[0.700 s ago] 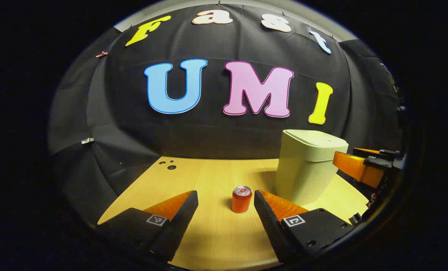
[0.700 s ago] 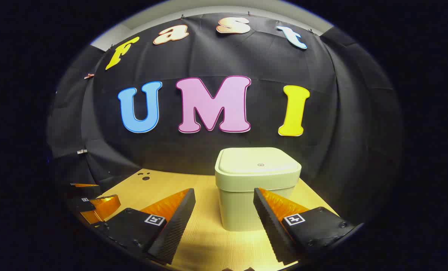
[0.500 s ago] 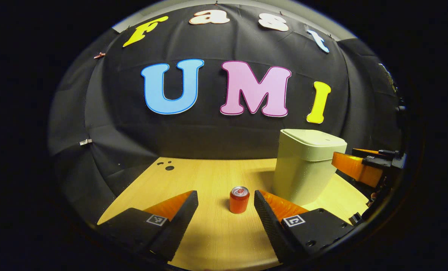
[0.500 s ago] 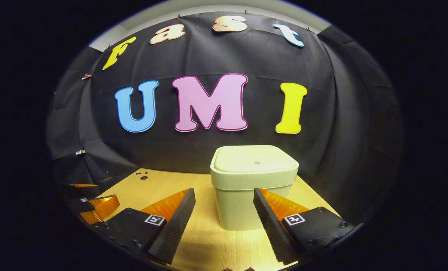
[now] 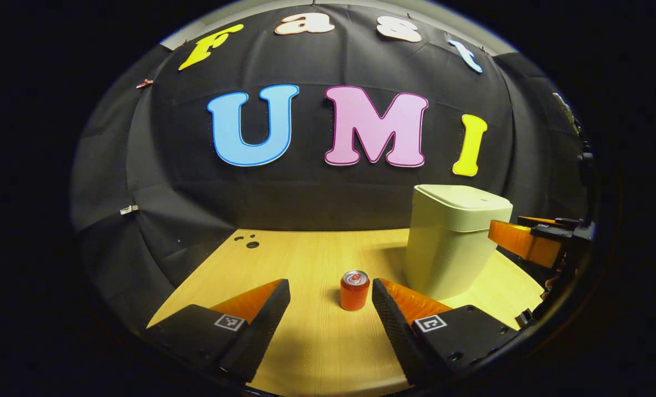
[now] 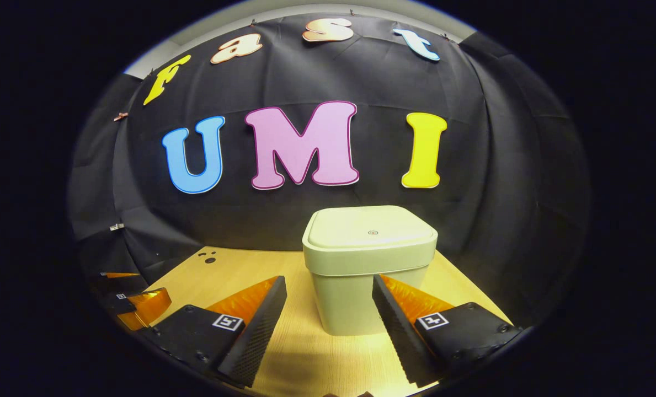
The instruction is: Press the lid of the desktop garbage bin to open it, pick up the crumpled paper on the desktop and throw it into the bin, then pick up the pop can on the desktop and drop it into the bin, and finally close the garbage bin lid.
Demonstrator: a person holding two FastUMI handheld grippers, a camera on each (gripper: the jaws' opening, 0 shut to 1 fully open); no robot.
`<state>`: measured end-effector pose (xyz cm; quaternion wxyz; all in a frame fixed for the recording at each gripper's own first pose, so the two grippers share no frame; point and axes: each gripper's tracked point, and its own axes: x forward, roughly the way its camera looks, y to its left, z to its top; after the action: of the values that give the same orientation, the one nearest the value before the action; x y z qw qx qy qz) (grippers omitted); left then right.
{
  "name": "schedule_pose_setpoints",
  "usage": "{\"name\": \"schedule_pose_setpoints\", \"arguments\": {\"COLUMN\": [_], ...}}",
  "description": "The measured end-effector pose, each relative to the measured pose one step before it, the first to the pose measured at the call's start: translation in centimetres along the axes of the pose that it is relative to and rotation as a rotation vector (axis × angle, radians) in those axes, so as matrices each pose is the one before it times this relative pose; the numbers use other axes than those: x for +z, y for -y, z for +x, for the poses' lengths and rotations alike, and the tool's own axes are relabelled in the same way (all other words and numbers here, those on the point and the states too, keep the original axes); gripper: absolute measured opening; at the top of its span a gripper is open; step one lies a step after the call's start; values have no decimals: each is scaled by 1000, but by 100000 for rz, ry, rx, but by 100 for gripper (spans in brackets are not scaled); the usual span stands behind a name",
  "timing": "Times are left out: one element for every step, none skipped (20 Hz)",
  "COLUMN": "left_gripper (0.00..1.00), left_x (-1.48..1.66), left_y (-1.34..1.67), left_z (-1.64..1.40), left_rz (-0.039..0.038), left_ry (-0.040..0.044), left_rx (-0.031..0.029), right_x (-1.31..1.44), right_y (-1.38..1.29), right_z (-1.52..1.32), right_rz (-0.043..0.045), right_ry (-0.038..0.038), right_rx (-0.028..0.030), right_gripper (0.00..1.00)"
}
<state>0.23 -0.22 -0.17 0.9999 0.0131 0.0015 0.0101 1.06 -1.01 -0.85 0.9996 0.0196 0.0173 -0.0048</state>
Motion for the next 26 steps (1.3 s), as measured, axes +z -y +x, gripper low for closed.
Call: {"name": "schedule_pose_setpoints", "arguments": {"left_gripper": [96,95,96,96,96,95,95,96,96,95,95,96,96,96,96,96,96,95,96,96,96,96,96,96,96,95], "left_x": [-21,77,-223,16,-91,42,-136,24,-144,174,102,200,-126,42,-98,-7,-230,35,-45,-21,-167,91,-154,1,-197,-73], "left_y": [-10,-141,-54,-119,-197,-92,-146,-76,-70,21,84,195,202,143,190,158,58,63,-24,15,-47,-45,-119,-110,-76,4], "left_z": [8,124,45,44,61,121,106,165,127,109,240,34,124,118,95,101,112,17,8,32,35,42,25,-12,164,31], "left_rz": [263,141,-200,-506,-551,-494,-405,-221,-29,-348,-247,79,100,1,33,136,219,-8,-114,-61,-95,-138,-95,-106,-196,-138], "left_ry": [340,-88,-105,-83,-36,-20,-31,-149,-124,146,379,267,145,97,-243,-477,-335,68,-100,-172,-132,-150,-148,-190,-312,-395], "left_rx": [62,161,212,175,299,208,328,272,273,-107,-411,-344,-505,-596,-610,-495,-376,-386,-294,-113,-18,-28,64,143,-40,-239], "right_x": [-36,13,-14,-159,-11,140,16,108,115,79,-116,79,139,123,53,-125,87,109,-133,-174,-232,-178,-274,-441,-466,-299], "right_y": [-113,-213,-249,-128,-163,-155,-70,122,14,-56,1,31,-37,-31,23,-80,-146,-154,-83,-74,2,-34,-108,-243,-480,-350], "right_z": [-14,123,84,113,10,53,37,22,82,105,159,87,-139,-32,43,-34,126,54,-98,121,86,118,-17,56,427,-67], "right_rz": [-287,-379,-373,-444,-358,-17,-254,-561,-573,-682,-812,-687,-469,-598,-405,-582,-343,-330,-542,-800,-286,359,1125,1488,1146,658], "right_ry": [144,-109,-363,-300,-43,110,270,226,335,-118,-525,-32,442,397,-376,-609,8,191,-174,-427,-580,-796,-836,-1549,-2247,-1296], "right_rx": [184,311,541,525,534,572,180,-199,-26,97,-113,-30,-89,-86,-158,20,298,650,673,459,69,75,610,1650,1138,2146], "right_gripper": [98,98,98,98,98,98,98,98,98,98,98,95,83,71,64,60,54,50,39,34,24,20,13,9,6,7]}}
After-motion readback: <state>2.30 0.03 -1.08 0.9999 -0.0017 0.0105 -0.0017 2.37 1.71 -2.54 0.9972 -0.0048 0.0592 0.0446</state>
